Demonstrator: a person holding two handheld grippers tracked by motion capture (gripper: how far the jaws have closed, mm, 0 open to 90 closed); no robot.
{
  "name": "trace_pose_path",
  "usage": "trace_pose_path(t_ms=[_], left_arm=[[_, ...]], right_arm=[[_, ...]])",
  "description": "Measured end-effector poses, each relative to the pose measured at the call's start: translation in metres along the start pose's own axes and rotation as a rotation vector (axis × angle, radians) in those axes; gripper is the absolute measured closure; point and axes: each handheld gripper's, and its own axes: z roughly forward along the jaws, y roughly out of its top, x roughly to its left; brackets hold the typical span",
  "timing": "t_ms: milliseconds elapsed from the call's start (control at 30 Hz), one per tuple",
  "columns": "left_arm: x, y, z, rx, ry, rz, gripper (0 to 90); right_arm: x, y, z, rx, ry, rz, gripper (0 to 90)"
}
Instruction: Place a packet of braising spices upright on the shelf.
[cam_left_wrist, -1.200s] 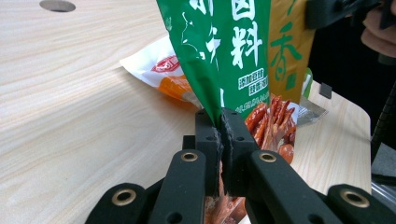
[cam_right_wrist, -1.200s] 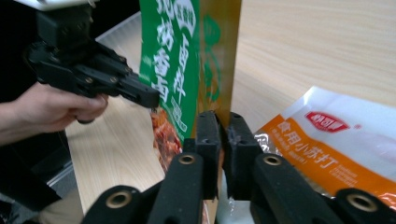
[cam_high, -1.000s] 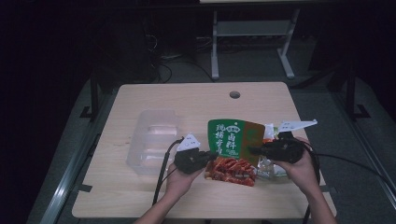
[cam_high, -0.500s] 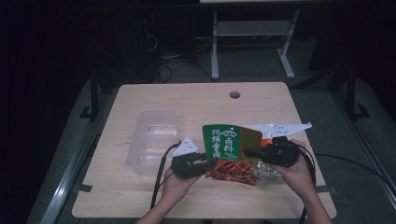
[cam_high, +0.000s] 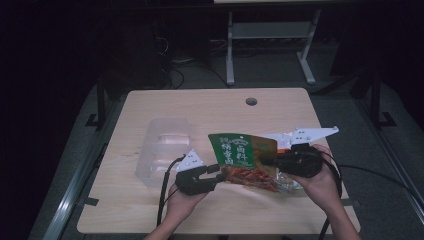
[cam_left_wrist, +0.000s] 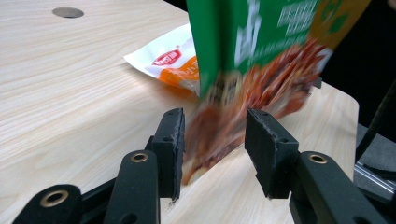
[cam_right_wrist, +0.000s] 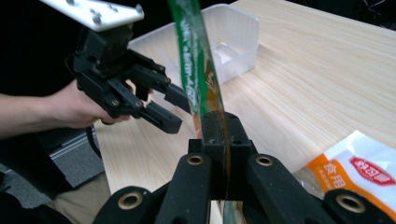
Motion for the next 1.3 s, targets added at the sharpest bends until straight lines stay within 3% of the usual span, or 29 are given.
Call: trace_pose_path(t_ms=[200, 367, 733, 833, 1300], left_arm=[[-0.003, -0.002, 0.001, 0.015, -0.012, 0.016, 54.8], [-0.009, -0.005, 0.002, 0.024, -0.014, 0.034, 53.9], [-0.010, -0.007, 0.006, 0.048, -0.020, 0.042, 53.5], [-0.013, -0.008, 0.008, 0.060, -0.020, 0.063, 53.3], [-0.016, -0.009, 0.004, 0.064, -0.040, 0.069, 52.6]], right_arm=[[0.001, 0.023, -0.004, 0.011, -0.036, -0.020, 89.7], [-0.006, 0.033, -0.002, 0.016, -0.054, -0.009, 89.7], [-0.014, 0.056, 0.012, 0.004, -0.056, -0.025, 89.7], [-0.018, 0.070, 0.025, 0.002, -0.048, -0.032, 89.7], [-0.019, 0.120, 0.077, -0.006, -0.004, -0.088, 89.7]])
